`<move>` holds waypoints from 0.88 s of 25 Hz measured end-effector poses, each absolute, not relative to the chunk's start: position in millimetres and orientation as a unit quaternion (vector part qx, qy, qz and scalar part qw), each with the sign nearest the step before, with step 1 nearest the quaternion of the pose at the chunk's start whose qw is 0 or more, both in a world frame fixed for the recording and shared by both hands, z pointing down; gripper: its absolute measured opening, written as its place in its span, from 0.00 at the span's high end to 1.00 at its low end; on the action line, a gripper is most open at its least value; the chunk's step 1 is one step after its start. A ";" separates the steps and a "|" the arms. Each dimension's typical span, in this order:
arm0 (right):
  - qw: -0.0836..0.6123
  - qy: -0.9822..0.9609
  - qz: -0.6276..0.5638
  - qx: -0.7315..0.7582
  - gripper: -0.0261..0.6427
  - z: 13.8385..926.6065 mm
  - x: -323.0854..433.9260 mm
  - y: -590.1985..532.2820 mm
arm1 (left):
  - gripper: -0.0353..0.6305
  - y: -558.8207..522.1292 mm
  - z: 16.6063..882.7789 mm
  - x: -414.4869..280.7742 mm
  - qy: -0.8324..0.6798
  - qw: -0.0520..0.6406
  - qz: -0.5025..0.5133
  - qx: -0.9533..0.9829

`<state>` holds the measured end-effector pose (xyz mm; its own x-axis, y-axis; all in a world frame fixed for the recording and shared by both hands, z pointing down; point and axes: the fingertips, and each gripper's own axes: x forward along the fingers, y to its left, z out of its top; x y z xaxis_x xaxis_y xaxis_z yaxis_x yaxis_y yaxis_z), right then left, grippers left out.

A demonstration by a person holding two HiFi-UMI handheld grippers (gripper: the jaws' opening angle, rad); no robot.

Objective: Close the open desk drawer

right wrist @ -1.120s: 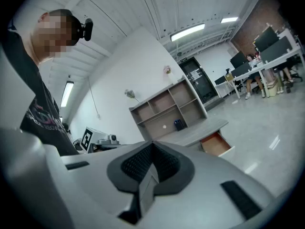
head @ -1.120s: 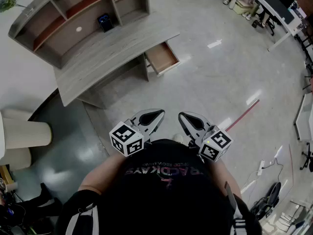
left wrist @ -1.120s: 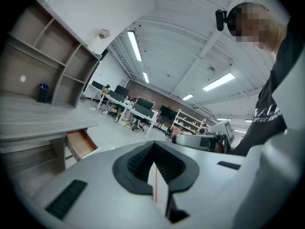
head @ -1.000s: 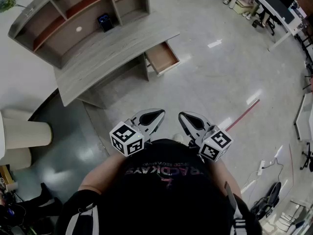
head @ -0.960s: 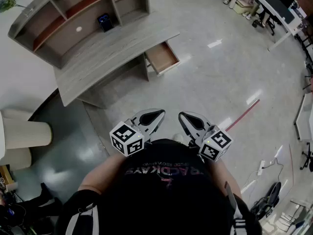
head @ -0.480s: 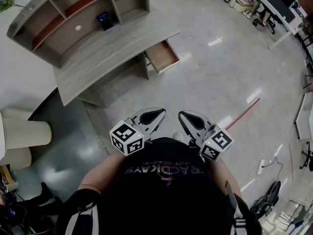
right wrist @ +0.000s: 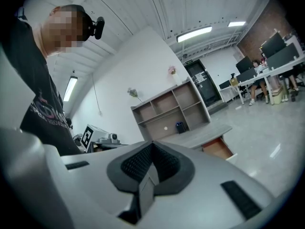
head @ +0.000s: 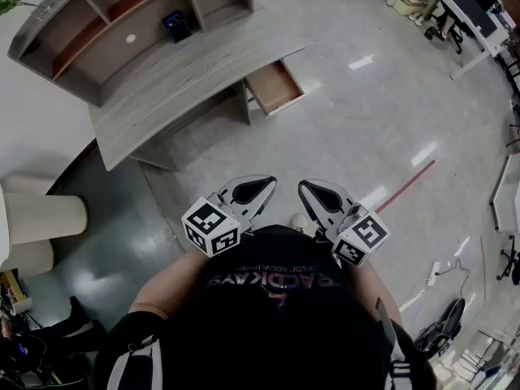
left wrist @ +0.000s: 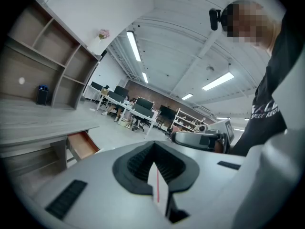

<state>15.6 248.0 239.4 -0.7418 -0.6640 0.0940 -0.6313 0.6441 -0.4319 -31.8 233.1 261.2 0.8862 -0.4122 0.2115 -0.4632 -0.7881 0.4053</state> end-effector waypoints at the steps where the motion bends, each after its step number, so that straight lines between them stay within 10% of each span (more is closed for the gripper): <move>1: 0.036 0.906 -0.225 -0.356 0.94 240.3 13.1 247.6 | 0.93 232.7 262.3 -33.6 -0.232 0.229 0.057 0.944; 22: 0.040 0.890 -0.231 -0.392 0.94 245.0 -19.9 226.4 | 0.93 212.0 271.0 -73.4 -0.214 0.216 0.078 0.949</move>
